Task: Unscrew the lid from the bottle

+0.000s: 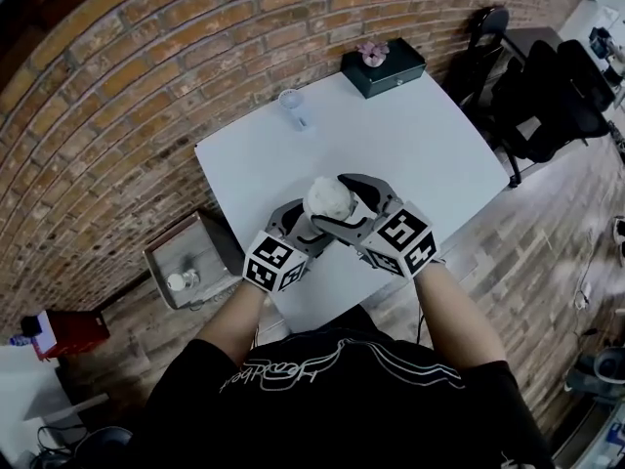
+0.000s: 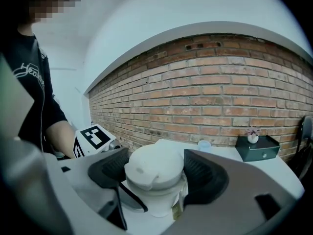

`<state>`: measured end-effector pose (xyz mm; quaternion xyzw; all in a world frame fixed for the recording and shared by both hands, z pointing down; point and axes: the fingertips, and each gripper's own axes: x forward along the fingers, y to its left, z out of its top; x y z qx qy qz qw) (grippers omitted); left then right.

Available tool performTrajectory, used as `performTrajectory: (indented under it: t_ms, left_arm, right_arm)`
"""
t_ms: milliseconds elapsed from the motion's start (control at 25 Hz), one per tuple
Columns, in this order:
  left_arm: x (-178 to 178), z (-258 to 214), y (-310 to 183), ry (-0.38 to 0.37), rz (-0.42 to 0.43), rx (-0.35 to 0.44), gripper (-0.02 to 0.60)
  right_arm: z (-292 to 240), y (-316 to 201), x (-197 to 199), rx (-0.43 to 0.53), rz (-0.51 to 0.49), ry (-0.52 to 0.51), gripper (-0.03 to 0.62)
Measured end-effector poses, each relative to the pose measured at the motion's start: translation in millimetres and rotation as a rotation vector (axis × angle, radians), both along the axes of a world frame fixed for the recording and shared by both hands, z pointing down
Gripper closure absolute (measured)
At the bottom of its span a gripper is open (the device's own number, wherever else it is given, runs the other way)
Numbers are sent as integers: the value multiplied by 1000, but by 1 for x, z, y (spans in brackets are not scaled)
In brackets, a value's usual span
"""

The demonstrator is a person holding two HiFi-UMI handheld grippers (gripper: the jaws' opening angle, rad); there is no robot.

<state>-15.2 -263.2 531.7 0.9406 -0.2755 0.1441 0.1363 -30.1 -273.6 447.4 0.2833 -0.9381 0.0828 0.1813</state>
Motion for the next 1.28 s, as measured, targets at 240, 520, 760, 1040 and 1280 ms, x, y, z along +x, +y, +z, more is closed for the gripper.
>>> performTrajectory:
  t_ms: [240,520,760,1040,1280]
  left_arm:
    - [1,2,1,-9,17,1,218]
    - [2,2,2,-15,21,-3,218]
    - [1,3,4,-30,31,-10,218]
    - [3,1,4,-40,32,-16,218]
    - [2,2,3,-41,29,-17,218]
  right_arm:
    - [1,2,1,8,-50,3,249]
    - [2,6,0,-8,-262,40,249]
    - [3,12,-3,-15,-485,99,249]
    - [6,17,-3,-22,-742,194,249]
    - [6,18,-5,-32,-845,223,247]
